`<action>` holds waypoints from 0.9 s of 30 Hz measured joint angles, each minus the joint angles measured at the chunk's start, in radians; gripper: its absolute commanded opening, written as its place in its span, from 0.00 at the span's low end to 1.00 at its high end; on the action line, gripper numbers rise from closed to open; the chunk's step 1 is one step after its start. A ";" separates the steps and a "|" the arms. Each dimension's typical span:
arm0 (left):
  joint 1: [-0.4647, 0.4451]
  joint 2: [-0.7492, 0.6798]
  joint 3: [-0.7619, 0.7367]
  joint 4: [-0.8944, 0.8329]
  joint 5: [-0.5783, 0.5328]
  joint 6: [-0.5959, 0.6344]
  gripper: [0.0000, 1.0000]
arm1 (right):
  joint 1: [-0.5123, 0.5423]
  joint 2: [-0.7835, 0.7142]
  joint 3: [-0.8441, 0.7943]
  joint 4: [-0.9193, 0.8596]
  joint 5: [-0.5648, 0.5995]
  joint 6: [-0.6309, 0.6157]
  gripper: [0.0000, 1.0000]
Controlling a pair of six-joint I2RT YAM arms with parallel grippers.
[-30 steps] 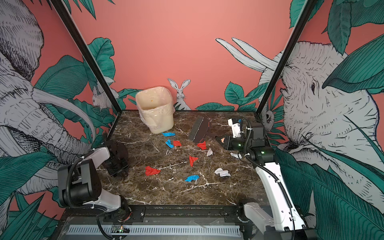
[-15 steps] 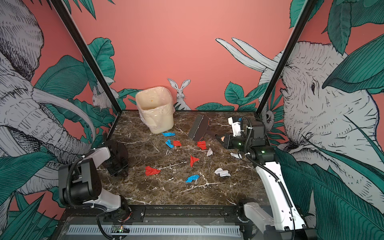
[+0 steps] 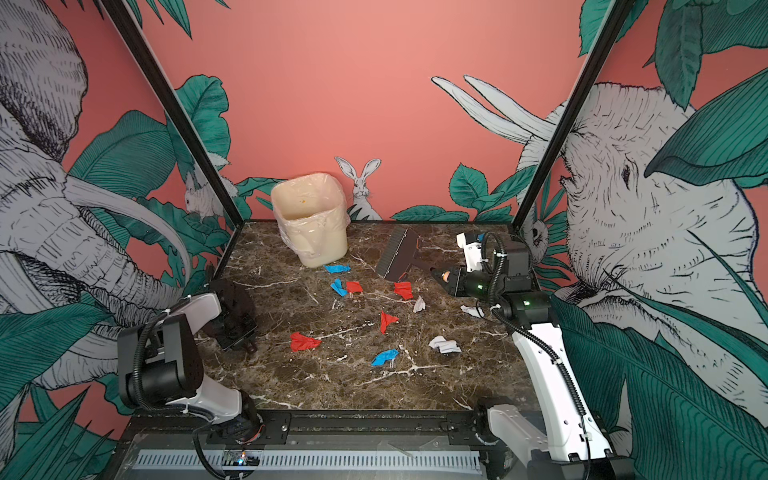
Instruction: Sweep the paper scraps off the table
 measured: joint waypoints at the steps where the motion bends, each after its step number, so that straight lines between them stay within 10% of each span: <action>1: 0.000 0.000 0.000 0.000 0.000 0.000 0.17 | 0.000 0.000 0.000 0.000 -0.001 0.000 0.00; 8: 0.000 0.000 0.000 0.001 0.000 0.002 0.00 | 0.000 0.000 0.000 0.000 -0.002 0.003 0.00; 27: -0.023 -0.234 0.057 -0.103 0.000 0.124 0.00 | 0.000 0.031 0.019 -0.082 0.035 0.016 0.00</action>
